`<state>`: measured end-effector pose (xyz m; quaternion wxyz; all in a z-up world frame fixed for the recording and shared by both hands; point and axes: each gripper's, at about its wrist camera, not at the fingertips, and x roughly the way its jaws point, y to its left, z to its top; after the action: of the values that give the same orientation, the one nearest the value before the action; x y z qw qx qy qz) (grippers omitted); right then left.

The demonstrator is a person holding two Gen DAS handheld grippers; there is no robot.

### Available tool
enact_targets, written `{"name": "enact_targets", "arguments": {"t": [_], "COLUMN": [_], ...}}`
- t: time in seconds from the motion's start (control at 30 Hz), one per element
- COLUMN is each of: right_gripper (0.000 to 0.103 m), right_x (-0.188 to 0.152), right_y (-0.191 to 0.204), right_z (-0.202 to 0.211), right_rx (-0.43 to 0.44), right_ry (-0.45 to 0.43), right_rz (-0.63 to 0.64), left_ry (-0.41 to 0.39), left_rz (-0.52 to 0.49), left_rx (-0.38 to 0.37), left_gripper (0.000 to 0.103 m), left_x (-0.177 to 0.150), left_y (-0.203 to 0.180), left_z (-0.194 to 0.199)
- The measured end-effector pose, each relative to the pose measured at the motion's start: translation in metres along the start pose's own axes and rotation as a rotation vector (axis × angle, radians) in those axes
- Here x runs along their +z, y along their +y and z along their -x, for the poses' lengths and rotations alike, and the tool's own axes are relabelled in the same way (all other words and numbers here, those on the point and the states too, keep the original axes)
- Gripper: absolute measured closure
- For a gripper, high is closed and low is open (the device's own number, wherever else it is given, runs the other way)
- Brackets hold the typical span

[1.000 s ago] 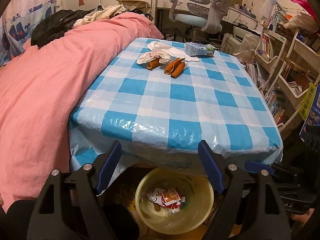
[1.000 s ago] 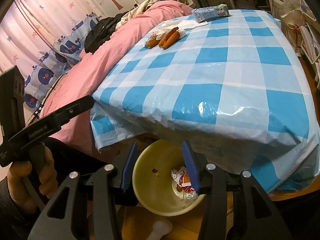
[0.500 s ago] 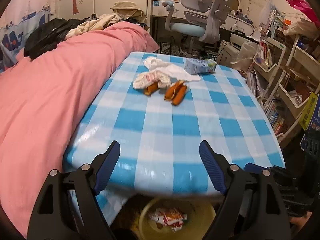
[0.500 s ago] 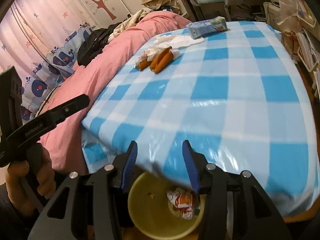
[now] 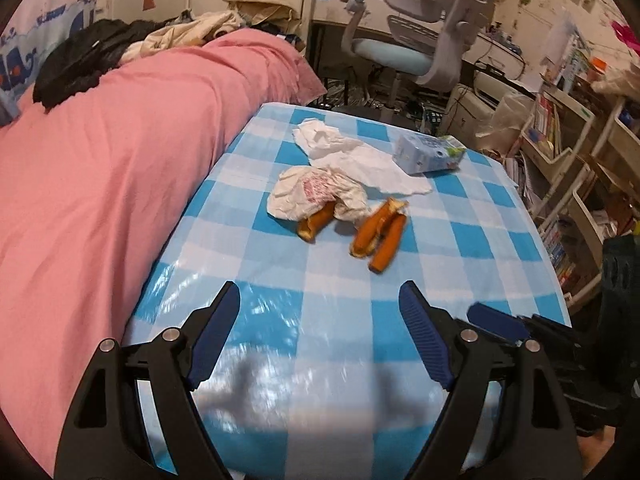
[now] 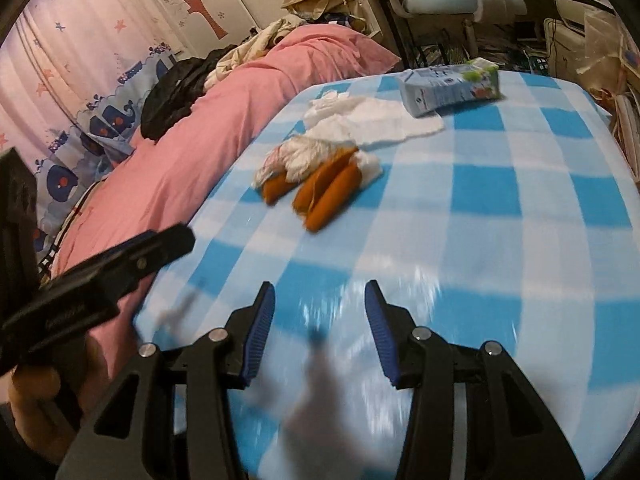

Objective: Collect trash
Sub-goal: 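Move both open tools back over the trash on the table, then grasp the white red-printed plastic bag with the left gripper while the right grasps a carrot piece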

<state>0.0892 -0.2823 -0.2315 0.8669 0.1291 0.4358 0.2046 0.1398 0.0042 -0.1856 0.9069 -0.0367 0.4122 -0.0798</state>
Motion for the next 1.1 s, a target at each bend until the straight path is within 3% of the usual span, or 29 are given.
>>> {"name": "enact_targets", "arguments": {"t": [0.27,0.57,0.73,0.77,0.83,0.93,1.1], "right_gripper": [0.057,0.061,0.072,0.074,0.077,0.085,0.087], "right_x": [0.033,0.052,0.057,0.058,0.058,0.057,0.049], "right_y": [-0.011,-0.011,-0.012,-0.012,-0.015,-0.016,-0.016], "right_z": [-0.041,-0.057,-0.061,-0.062,-0.06,-0.053,-0.029], "right_rx": [-0.032,-0.04,-0.039,-0.035,-0.017,0.0,0.046], "right_ry": [0.03,0.044,0.059,0.062,0.075,0.089,0.085], "right_rz": [-0.047,-0.017,0.026,0.03,0.031,0.036,0.03], "left_ry": [0.008,0.028,0.085,0.098,0.118,0.14,0.117], "left_rz": [0.013,-0.003,-0.011,-0.018,-0.017,0.019,0.071], "left_rx": [-0.015,-0.027,-0.049,-0.058,-0.099,-0.153,-0.225], "left_gripper": [0.024,0.024,0.025,0.027,0.057,0.082,0.087], "left_x": [0.039,0.075,0.082,0.083,0.084,0.087,0.091], "left_y": [0.012,0.01,0.007,0.006,0.006,0.01,0.019], "left_z": [-0.043,-0.095,-0.122,-0.126,-0.133,-0.132,-0.111]}}
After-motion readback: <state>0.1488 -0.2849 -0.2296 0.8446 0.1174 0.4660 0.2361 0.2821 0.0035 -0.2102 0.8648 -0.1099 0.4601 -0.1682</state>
